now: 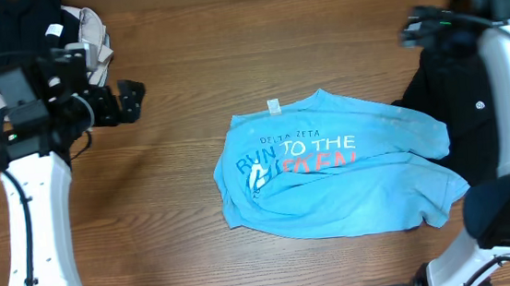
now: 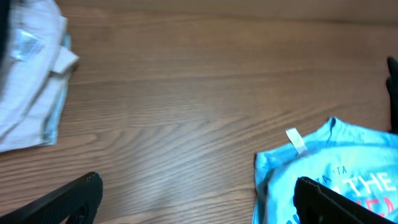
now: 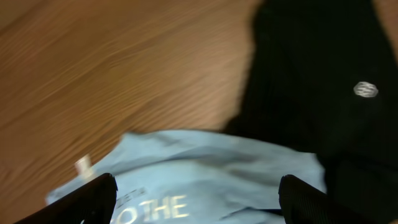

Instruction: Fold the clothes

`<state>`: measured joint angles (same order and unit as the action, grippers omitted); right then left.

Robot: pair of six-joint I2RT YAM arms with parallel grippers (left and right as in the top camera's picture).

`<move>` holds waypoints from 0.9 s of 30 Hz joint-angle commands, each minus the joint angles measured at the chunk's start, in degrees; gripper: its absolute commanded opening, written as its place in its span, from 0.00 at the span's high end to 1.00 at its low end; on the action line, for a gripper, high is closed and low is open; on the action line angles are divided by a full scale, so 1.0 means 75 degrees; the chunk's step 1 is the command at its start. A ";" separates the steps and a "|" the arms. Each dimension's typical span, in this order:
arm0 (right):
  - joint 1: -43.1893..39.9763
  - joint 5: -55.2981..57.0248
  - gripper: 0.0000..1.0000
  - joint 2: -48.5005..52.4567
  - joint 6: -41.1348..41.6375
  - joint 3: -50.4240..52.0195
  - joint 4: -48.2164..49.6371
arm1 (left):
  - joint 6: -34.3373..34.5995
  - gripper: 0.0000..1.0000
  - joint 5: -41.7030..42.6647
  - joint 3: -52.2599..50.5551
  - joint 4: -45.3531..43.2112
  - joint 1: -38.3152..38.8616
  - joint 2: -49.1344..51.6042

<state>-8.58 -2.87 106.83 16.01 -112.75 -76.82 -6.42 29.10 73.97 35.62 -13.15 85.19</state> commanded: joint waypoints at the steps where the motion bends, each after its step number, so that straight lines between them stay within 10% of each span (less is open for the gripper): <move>1: -0.0749 -0.0807 0.13 0.0329 -0.0396 0.0740 0.0437 | -0.0236 0.00 -0.0312 0.0157 0.0015 0.0358 0.0256; 27: -0.1641 -0.0265 0.14 0.2092 -0.0530 0.4153 0.3972 | -0.0982 0.00 -0.0580 0.0157 -0.0038 0.2107 0.1373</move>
<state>-19.49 -7.97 119.83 10.04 -84.29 -47.59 -9.93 26.37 74.00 35.20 0.89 94.76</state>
